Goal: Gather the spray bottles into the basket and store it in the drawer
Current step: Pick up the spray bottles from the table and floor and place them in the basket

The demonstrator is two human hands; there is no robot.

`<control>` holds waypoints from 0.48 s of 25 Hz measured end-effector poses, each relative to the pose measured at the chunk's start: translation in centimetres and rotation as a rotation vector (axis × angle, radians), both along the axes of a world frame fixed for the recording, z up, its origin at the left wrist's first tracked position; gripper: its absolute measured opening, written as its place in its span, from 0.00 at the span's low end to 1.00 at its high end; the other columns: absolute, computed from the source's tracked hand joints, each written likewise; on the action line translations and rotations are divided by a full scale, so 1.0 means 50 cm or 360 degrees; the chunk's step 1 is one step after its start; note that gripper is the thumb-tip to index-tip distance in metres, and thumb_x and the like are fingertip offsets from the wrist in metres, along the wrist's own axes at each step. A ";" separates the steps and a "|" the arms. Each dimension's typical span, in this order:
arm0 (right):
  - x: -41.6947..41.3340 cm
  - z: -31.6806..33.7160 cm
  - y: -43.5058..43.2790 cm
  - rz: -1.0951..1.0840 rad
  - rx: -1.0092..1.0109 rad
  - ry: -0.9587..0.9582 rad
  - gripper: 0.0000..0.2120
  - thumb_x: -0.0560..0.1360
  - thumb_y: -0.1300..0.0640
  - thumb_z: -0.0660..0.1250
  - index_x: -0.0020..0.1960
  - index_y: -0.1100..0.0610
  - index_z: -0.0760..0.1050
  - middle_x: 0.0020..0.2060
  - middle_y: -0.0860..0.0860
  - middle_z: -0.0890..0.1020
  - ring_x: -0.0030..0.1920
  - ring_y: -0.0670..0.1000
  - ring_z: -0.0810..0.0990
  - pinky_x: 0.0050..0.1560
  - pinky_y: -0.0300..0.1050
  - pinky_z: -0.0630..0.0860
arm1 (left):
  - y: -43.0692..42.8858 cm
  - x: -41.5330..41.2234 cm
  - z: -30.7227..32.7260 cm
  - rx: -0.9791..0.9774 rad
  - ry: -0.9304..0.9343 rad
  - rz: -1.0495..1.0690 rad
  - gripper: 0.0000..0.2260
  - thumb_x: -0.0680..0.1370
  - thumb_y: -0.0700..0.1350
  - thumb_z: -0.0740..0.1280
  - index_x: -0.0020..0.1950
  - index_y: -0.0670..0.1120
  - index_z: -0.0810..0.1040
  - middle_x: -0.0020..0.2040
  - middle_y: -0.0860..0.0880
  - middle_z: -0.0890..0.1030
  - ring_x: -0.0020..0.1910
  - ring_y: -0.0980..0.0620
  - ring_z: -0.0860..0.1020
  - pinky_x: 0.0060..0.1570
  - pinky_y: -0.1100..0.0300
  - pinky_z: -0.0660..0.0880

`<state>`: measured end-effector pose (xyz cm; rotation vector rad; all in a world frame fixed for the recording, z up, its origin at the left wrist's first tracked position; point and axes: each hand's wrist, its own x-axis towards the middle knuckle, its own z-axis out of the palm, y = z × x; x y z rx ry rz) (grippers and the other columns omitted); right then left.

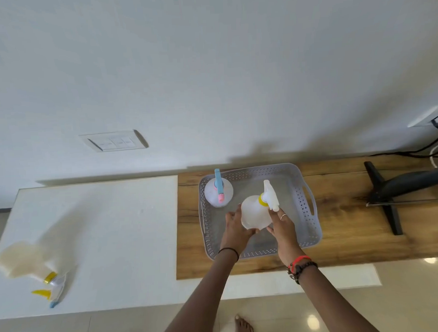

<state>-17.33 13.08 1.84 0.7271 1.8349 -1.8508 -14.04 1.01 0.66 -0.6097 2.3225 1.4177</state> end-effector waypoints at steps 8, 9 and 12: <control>-0.059 -0.088 -0.009 0.0026 0.0071 -0.0014 0.24 0.79 0.56 0.61 0.74 0.50 0.63 0.72 0.52 0.69 0.68 0.53 0.71 0.67 0.51 0.72 | -0.012 -0.074 -0.073 0.0081 -0.0072 0.0030 0.40 0.72 0.42 0.72 0.77 0.52 0.53 0.54 0.40 0.73 0.47 0.48 0.74 0.58 0.52 0.73; -0.060 -0.092 -0.009 0.0012 0.0059 -0.0015 0.24 0.79 0.57 0.61 0.75 0.50 0.62 0.72 0.52 0.68 0.69 0.53 0.71 0.67 0.50 0.72 | -0.012 -0.078 -0.077 0.0105 -0.0089 0.0026 0.40 0.72 0.41 0.72 0.77 0.52 0.53 0.51 0.41 0.73 0.45 0.50 0.72 0.57 0.52 0.74; -0.066 -0.097 -0.011 -0.0005 0.0043 -0.0013 0.25 0.79 0.59 0.61 0.75 0.49 0.62 0.73 0.52 0.67 0.69 0.53 0.71 0.68 0.51 0.71 | -0.009 -0.086 -0.080 0.0222 -0.0125 0.0088 0.39 0.73 0.38 0.71 0.77 0.49 0.52 0.54 0.36 0.74 0.47 0.50 0.72 0.56 0.52 0.74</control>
